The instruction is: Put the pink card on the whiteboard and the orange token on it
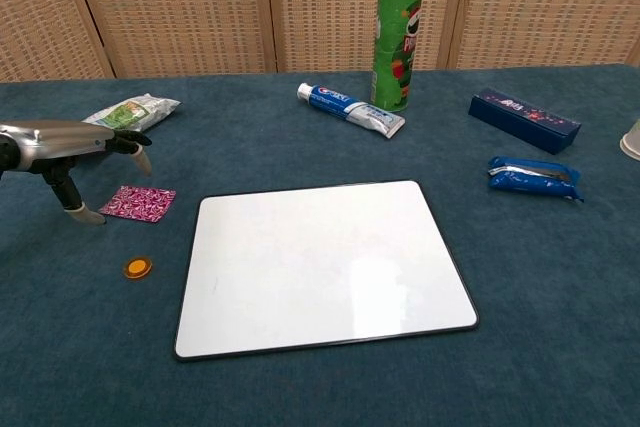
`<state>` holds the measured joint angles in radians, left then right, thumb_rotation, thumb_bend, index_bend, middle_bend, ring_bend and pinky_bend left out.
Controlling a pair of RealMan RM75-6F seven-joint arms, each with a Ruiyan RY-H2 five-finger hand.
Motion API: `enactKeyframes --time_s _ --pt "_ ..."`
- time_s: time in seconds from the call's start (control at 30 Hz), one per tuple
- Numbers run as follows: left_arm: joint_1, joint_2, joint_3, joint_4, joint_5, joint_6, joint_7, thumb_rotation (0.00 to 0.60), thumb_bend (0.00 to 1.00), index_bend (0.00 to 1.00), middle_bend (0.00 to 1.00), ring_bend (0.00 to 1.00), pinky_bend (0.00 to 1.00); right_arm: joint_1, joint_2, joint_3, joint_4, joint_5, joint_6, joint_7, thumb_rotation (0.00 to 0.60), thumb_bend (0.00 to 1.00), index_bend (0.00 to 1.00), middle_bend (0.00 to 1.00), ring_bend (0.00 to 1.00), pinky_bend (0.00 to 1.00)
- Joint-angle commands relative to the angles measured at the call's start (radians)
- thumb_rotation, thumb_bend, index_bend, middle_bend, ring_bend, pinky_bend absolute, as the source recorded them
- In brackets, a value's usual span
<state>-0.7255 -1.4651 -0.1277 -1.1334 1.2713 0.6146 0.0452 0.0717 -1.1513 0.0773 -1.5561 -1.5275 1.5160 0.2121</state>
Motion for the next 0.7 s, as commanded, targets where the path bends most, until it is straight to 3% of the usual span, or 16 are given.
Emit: enactKeyframes --time_s 0.03,0.7 --pt "-0.014 -0.004 -0.001 0.003 -0.038 -0.024 0.025 0.600 0.21 0.25 0.00 0.00 0.00 0.000 0.001 0.000 0.001 0.000 -0.001 0.003 0.600 0.04 0.00 0.00 0.00 0.00" --pt "-0.039 -0.053 0.003 0.037 -0.146 -0.025 0.068 0.600 0.22 0.31 0.00 0.00 0.00 0.001 -0.001 0.002 0.004 -0.001 0.003 0.009 0.600 0.04 0.00 0.00 0.00 0.00"
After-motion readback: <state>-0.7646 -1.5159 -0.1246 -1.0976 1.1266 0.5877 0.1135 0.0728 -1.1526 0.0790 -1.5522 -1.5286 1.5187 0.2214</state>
